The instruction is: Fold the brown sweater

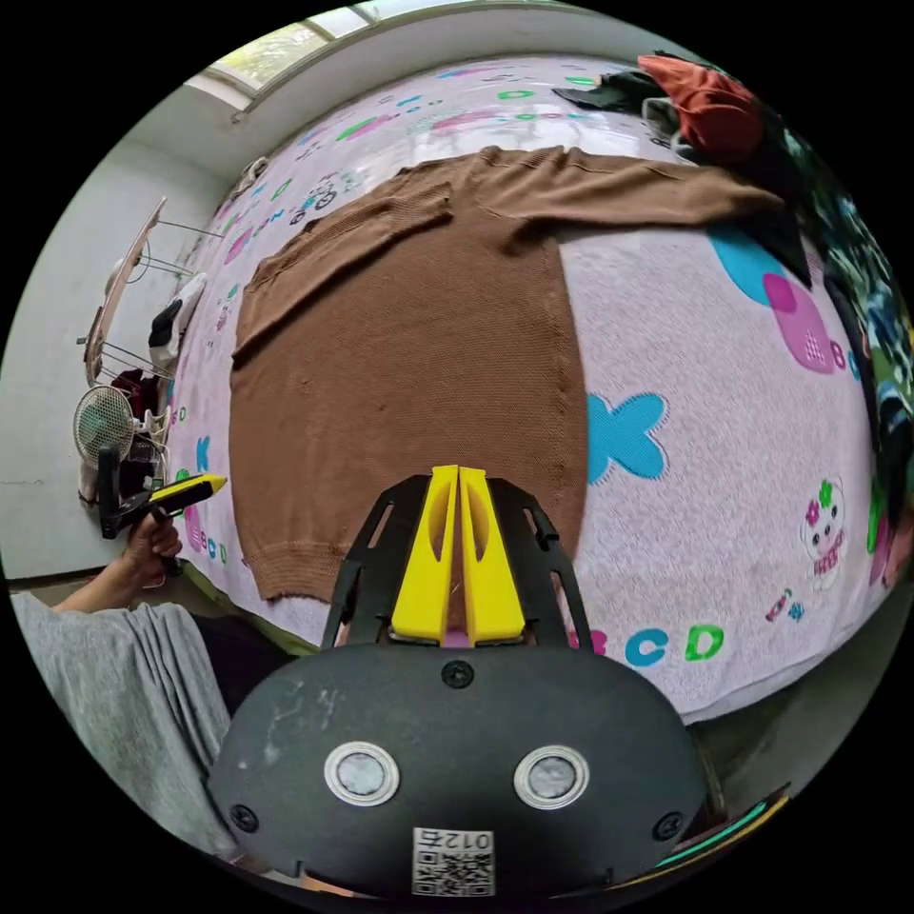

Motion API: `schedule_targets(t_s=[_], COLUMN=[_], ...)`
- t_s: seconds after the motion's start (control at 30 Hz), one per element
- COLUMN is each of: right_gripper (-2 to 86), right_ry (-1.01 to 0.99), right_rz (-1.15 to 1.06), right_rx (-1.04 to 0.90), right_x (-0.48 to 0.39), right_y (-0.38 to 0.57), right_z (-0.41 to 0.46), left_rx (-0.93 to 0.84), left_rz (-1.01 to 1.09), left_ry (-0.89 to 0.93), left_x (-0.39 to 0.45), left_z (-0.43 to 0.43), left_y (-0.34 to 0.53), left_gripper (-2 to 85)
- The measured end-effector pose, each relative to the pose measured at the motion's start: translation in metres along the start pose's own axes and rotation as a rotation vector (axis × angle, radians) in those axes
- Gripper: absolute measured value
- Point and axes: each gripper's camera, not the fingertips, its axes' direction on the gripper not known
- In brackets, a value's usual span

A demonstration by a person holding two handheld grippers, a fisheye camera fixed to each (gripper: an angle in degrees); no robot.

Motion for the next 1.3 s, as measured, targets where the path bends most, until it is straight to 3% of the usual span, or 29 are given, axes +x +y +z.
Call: schedule_targets(t_s=[0.13,0.33,0.57,0.9,1.3], right_gripper=[-0.9,-0.9,-1.0,-1.0,-1.0], right_ry=[0.027,0.118,0.168,0.199,0.295], right_rz=[0.012,-0.199,-0.389,-0.369,-0.195], right_rx=[-0.015,-0.099,-0.202,-0.265,-0.249], right_x=[-0.007,-0.060,-0.113,-0.187,-0.276], right_y=[0.035,0.057,0.068,0.080,0.125], right_z=[0.001,0.017,0.008,-0.022,-0.079], left_rx=[-0.053,-0.149,-0.153,-0.175,-0.239], left_rz=[0.089,0.198,0.106,0.104,0.170], left_ry=[-0.063,-0.158,-0.195,-0.250,-0.137], left_x=[0.042,0.094,0.106,0.134,0.135], left_z=[0.018,0.046,0.055,0.060,0.063], left_y=[0.020,0.038,0.051,0.054,0.063], left_gripper=[-0.2,-0.2,-0.2,-0.1,-0.2])
